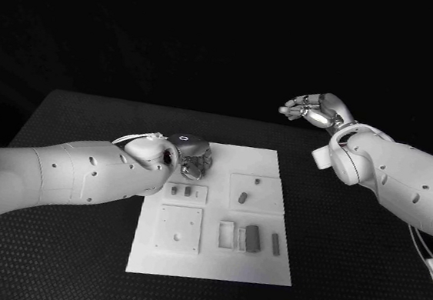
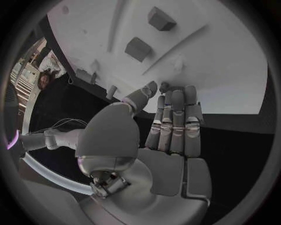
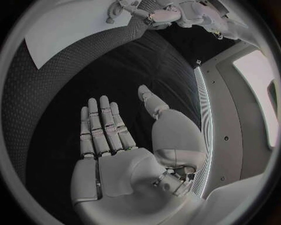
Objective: Assemble the parts on the task board
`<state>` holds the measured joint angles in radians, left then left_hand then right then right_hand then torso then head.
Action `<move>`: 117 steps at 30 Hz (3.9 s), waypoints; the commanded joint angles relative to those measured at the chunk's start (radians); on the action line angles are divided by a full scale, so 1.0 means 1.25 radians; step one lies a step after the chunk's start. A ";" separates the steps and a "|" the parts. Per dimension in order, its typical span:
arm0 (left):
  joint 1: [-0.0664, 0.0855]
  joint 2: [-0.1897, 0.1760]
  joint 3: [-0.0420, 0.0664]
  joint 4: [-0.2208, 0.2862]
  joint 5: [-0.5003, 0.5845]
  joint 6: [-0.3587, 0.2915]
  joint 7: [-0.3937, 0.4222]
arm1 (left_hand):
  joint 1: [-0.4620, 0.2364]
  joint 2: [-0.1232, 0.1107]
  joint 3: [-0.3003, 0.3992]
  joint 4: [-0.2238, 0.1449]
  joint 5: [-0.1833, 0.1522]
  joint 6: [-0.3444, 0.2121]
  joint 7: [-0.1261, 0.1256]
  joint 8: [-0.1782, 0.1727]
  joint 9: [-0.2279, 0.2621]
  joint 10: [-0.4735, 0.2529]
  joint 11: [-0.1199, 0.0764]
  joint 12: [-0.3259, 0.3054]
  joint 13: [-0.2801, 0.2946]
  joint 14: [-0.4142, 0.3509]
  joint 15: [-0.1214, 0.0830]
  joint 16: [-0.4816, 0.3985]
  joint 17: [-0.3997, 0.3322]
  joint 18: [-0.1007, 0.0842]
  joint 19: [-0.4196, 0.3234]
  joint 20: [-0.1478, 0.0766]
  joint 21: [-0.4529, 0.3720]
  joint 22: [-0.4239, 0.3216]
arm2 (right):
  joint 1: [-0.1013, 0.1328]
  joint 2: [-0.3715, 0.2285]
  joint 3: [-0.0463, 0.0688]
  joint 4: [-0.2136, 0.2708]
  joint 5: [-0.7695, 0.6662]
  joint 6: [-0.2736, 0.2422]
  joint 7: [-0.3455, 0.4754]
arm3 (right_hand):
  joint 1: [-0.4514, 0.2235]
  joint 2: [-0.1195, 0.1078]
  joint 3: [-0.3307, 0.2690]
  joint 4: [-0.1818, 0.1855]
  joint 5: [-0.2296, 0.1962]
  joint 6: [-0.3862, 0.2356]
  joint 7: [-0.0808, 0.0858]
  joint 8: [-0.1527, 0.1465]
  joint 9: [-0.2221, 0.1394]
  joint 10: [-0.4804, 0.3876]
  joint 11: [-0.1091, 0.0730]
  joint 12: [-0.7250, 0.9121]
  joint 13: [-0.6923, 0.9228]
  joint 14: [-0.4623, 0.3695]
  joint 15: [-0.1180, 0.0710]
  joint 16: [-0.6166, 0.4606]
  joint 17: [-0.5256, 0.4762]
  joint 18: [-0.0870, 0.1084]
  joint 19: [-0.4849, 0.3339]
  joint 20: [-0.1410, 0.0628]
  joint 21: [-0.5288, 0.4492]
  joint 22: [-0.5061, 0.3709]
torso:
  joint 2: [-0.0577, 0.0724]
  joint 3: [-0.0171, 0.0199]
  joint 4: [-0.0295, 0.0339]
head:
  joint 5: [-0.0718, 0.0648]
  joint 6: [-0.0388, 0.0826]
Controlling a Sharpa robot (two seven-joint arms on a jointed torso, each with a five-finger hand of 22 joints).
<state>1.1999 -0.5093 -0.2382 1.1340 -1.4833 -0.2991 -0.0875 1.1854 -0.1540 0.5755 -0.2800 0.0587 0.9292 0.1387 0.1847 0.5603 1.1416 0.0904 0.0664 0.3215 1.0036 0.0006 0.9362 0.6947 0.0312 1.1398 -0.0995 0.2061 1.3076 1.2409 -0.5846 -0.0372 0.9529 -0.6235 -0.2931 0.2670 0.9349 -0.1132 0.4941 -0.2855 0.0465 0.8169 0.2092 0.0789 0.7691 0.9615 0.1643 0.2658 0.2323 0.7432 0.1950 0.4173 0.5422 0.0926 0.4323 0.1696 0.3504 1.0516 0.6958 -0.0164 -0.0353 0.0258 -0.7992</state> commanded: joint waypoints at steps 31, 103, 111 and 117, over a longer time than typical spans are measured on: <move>-0.007 0.005 -0.001 -0.001 -0.002 0.029 0.012 | 0.019 0.026 0.006 -0.002 -0.001 0.042 -0.011 0.030 -0.013 0.037 0.002 0.015 -0.021 0.023 -0.013 0.057 -0.005 0.024 0.008 -0.013 0.068 0.021 | -0.001 0.001 0.000 0.001 -0.001 0.014 0.007 | -0.003 0.004 -0.002 0.000 0.000 -0.005 0.001 -0.003 -0.001 0.003 0.002 -0.005 -0.002 -0.004 0.001 -0.003 0.002 -0.016 -0.006 -0.001 -0.004 0.001 | 0.001 0.0001 -0.0002 | -0.001 -0.001; 0.007 -0.105 0.038 0.085 0.106 -0.027 0.050 | 0.053 0.053 0.061 -0.005 -0.004 0.139 -0.037 0.083 -0.004 0.158 -0.040 0.030 0.004 0.107 -0.054 0.131 -0.028 0.024 0.059 -0.050 0.159 0.019 | -0.003 -0.008 0.000 0.003 0.004 0.013 0.007 | -0.006 0.005 -0.003 0.000 0.000 -0.005 0.001 -0.002 -0.001 0.004 0.002 -0.005 -0.004 -0.005 0.001 -0.004 0.003 -0.016 -0.006 -0.001 -0.005 0.003 | 0.000 0.0011 0.0003 | -0.002 0.007; 0.007 -0.128 0.037 0.103 0.108 -0.008 0.043 | 0.052 0.054 0.061 -0.006 -0.004 0.139 -0.037 0.083 -0.004 0.158 -0.040 0.030 0.004 0.107 -0.055 0.130 -0.029 0.024 0.058 -0.050 0.159 0.019 | -0.003 -0.011 0.000 0.003 0.004 0.013 0.006 | -0.006 0.005 -0.003 0.000 0.000 -0.005 0.001 -0.002 -0.001 0.004 0.002 -0.005 -0.004 -0.005 0.001 -0.004 0.003 -0.016 -0.006 -0.001 -0.005 0.003 | 0.000 -0.0004 0.0007 | -0.001 0.004; 0.006 -0.132 0.030 0.102 0.105 -0.002 0.043 | 0.052 0.054 0.061 -0.006 -0.004 0.139 -0.037 0.083 -0.004 0.158 -0.040 0.030 0.004 0.107 -0.055 0.130 -0.030 0.024 0.058 -0.051 0.159 0.019 | -0.003 -0.011 0.000 0.004 0.004 0.013 0.007 | -0.006 0.005 -0.002 0.000 0.000 -0.005 0.001 -0.002 -0.001 0.004 0.002 -0.005 -0.004 -0.005 0.001 -0.004 0.003 -0.016 -0.006 -0.001 -0.006 0.003 | 0.001 0.0001 0.0004 | 0.000 0.006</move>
<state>1.2067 -0.6748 -0.1993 1.2609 -1.3593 -0.3259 -0.0321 1.2489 -0.1011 0.6463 -0.2864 0.0514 1.0975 0.0933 0.2817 0.5543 1.3137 0.0322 0.0949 0.3081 1.1223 -0.0609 1.0956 0.6586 0.0215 1.2099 -0.1587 0.3998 1.3074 1.2375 -0.5987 -0.0372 0.9561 -0.6190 -0.2890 0.2670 0.9349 -0.1132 0.4941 -0.2855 0.0465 0.8189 0.2072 0.0789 0.7692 0.9615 0.1643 0.2658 0.2281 0.7433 0.1948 0.4173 0.5445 0.0926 0.4324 0.1695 0.3504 1.0544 0.6958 -0.0162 -0.0345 0.0248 -0.7924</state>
